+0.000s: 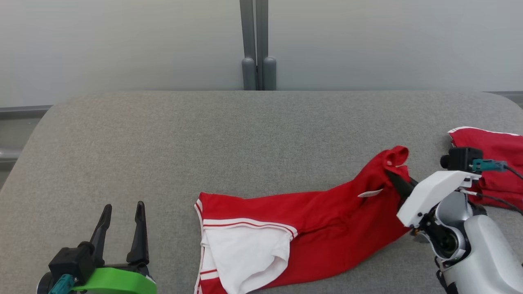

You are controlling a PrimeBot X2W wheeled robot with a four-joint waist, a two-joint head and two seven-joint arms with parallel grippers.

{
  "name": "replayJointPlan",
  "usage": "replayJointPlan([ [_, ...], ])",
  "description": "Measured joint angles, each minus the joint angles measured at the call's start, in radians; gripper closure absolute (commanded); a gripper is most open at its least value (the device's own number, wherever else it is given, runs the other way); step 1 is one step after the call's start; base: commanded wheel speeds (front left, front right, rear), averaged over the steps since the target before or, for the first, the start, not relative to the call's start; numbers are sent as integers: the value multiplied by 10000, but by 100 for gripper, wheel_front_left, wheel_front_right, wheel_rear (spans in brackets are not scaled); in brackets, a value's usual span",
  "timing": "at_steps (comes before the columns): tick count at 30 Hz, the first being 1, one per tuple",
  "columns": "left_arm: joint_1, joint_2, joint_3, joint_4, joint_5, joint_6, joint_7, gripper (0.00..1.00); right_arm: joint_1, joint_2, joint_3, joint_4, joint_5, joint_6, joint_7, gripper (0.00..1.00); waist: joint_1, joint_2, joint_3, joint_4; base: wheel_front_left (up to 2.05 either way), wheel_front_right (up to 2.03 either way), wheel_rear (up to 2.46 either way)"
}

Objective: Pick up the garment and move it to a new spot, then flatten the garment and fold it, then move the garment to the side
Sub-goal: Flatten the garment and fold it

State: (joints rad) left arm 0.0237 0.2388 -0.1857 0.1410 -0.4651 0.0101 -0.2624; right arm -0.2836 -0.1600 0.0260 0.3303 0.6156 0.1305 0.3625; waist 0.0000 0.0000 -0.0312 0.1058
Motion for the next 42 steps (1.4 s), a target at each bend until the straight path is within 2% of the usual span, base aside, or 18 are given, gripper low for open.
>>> replayJointPlan([
  [5,-9,0,-82,54,0,-2,15,0,642,677,746,-1708,744,0,671,100,0,0,-22,430,0,0,0],
  [10,-92,8,-253,56,102,-27,90,0,966,1030,1338,-2000,1248,-2,811,100,0,0,-5,1097,0,0,0],
  [14,-265,-6,-349,79,115,-98,115,0,905,1093,1758,-1434,1549,0,353,100,0,0,59,1785,0,0,0],
  [23,-567,-142,-637,359,128,-234,113,0,-219,1099,3191,859,2869,-2,-1057,100,0,0,263,3363,0,0,0],
  [30,-713,-196,-646,550,128,-276,84,0,-1121,1124,4309,2397,3630,-2,-1766,100,0,0,485,4049,0,0,0],
  [31,-720,-198,-642,562,128,-276,67,0,-1224,1120,4485,2627,3684,-2,-1797,89,0,0,531,4077,0,0,0],
  [32,-724,-198,-637,573,127,-278,61,0,-1305,1120,4656,2782,3797,-2,-1875,65,0,0,569,4077,0,0,0],
  [33,-737,-199,-631,587,127,-282,59,0,-1385,1116,4821,2909,3877,-2,-1975,51,0,0,591,4048,0,0,0],
  [34,-753,-199,-616,593,127,-284,59,0,-1453,1114,4963,2999,3916,-2,-2023,15,0,0,603,4013,0,0,0],
  [35,-763,-198,-596,598,127,-284,58,0,-1528,1114,5095,3068,4011,-2,-2119,0,0,0,610,3961,0,0,0],
  [42,-717,-92,-387,583,96,-234,44,0,-1803,1104,5394,2721,3914,-2,-3087,0,0,0,488,3344,0,0,0],
])
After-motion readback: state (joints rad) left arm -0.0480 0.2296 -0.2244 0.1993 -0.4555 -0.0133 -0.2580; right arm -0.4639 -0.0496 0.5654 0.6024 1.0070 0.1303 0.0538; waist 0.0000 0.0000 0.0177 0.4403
